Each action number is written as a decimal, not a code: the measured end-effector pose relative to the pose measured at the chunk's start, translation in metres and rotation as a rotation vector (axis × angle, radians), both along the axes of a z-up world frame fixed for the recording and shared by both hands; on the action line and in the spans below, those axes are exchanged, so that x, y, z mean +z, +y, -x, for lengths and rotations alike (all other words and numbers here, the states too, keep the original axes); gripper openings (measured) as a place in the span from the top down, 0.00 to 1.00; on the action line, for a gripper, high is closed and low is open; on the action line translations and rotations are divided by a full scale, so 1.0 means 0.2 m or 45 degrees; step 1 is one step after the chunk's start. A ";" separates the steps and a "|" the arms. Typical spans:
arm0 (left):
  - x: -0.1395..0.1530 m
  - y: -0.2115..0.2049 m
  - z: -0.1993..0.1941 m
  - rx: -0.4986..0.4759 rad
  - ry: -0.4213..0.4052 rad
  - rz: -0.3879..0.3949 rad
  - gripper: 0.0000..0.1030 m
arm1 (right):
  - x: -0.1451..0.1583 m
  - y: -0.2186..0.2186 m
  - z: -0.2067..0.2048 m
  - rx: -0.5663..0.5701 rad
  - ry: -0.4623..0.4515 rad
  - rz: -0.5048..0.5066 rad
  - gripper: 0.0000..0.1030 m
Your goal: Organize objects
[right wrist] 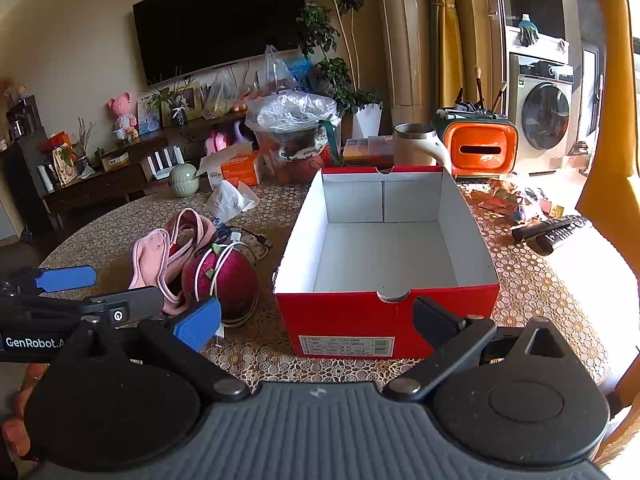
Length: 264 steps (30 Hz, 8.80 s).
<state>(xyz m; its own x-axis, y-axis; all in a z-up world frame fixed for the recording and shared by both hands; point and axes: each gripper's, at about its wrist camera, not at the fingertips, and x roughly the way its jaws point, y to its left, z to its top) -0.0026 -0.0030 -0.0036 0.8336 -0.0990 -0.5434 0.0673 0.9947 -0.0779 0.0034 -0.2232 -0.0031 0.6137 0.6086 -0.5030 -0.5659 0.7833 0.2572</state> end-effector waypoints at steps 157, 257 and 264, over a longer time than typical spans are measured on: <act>-0.05 -0.06 -0.74 -0.163 0.069 -0.148 0.97 | -0.38 -0.09 -0.87 -0.127 0.214 0.360 0.93; -0.20 0.10 -0.90 -0.091 0.356 -0.125 0.01 | -0.36 -0.09 -0.89 -0.059 0.290 0.425 0.95; -0.36 0.19 -0.93 -0.022 0.429 -0.126 0.01 | -0.35 -0.08 -0.89 -0.065 0.293 0.437 0.95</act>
